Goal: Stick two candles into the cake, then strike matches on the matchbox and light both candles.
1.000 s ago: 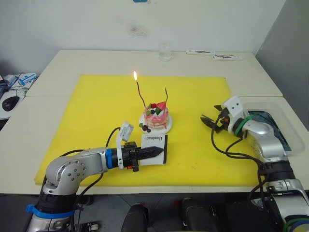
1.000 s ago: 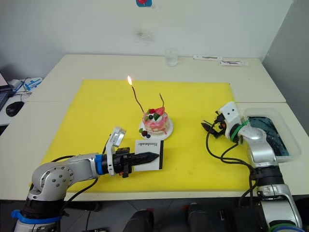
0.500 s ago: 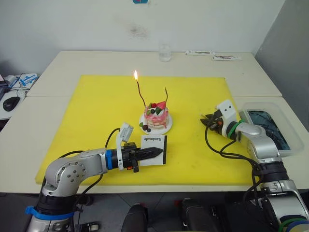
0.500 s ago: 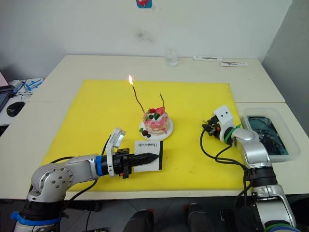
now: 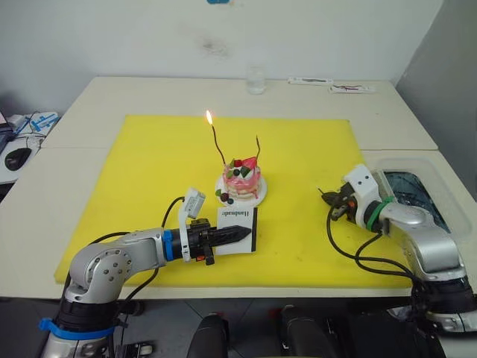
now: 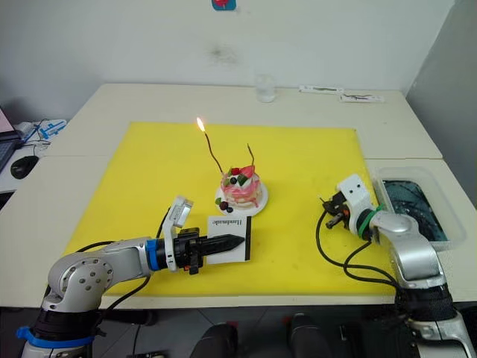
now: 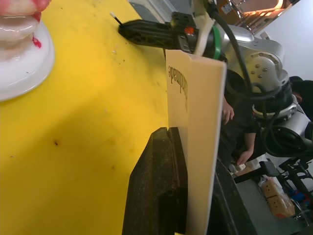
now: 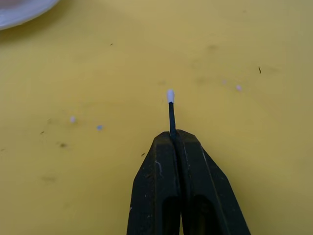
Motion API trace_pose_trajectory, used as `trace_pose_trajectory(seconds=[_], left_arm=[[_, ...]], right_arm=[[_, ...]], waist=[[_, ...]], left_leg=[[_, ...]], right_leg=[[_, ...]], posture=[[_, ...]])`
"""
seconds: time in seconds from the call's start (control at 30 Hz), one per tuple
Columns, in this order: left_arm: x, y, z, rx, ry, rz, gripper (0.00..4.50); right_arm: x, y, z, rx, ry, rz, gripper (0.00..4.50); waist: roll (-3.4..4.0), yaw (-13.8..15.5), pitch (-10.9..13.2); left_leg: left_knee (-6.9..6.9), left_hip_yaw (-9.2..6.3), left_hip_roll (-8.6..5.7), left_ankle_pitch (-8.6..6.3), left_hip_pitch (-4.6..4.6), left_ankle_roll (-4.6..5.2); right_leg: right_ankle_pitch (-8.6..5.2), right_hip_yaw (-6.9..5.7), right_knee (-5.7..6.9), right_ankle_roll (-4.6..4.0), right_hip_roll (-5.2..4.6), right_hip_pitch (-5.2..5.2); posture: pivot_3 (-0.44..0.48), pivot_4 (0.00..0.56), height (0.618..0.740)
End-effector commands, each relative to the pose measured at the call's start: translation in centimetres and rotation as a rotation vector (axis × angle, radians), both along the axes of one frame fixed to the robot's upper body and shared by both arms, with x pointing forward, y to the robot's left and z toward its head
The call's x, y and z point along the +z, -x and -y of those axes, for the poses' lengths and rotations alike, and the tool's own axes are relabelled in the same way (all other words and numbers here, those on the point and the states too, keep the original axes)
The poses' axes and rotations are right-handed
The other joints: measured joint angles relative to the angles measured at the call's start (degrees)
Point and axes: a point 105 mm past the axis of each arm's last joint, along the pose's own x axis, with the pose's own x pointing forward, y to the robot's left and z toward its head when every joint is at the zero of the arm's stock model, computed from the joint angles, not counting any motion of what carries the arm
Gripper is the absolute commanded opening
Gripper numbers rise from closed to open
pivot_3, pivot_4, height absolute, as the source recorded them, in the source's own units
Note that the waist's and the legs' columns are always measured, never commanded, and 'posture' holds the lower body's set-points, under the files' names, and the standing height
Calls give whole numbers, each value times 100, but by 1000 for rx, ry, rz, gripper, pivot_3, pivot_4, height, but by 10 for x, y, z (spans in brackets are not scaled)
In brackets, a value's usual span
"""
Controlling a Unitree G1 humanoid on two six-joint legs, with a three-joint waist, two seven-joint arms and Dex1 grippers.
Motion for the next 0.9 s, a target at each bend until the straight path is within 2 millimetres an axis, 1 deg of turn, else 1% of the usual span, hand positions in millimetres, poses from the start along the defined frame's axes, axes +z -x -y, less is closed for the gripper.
trace_pose_trajectory(seconds=[0.03,0.13,0.23,0.4,0.5,0.57,0.7,0.77,0.9], left_arm=[[8,2,3,-20,9,37,0],[6,4,3,-29,9,28,0],[5,4,4,-35,10,23,0],[5,4,6,-43,9,21,0],[5,4,5,-44,5,20,0],[4,4,5,-43,3,19,0],[4,5,4,-43,0,17,0],[4,5,3,-44,-1,16,0],[4,5,3,-47,-2,15,0]], right_arm=[[21,24,1,9,-9,12,54],[19,40,2,-12,-6,-32,54],[11,48,-1,-52,-41,-63,54],[-1,49,-11,-83,-65,-63,54],[-5,49,-14,-90,-66,-42,678],[-5,50,-16,-74,-72,-30,1335],[-2,55,-19,-25,-77,29,2786],[0,57,-20,-5,-104,61,2786],[-4,57,-17,-11,-121,138,2786]], waist=[[0,3,0],[0,4,0],[-2,-9,-1],[-2,-14,-1],[-2,-16,-1],[-1,-16,-1],[-2,-17,-1],[-2,-16,-1],[-2,-23,-1]], left_leg=[[0,0,0,0,0,0],[3,1,0,0,2,0],[4,2,0,0,8,0],[5,5,0,1,8,0],[4,4,0,1,4,0],[2,4,0,0,2,0],[1,4,0,0,1,0],[1,4,0,0,1,0],[2,3,1,0,5,0]], right_leg=[[-4,0,0,-7,0,-1],[-10,3,0,-17,0,1],[-11,3,0,-19,1,2],[-11,7,-1,-19,1,2],[-11,5,-3,-20,1,1],[-13,5,-4,-23,1,-1],[-14,4,-6,-25,1,0],[-14,4,-6,-24,1,0],[-14,3,-6,-24,1,2]], posture=[[0,150,740],[0,150,740],[0,150,740],[0,150,740],[0,150,740],[0,150,740],[0,150,740],[0,150,740],[0,150,740]])
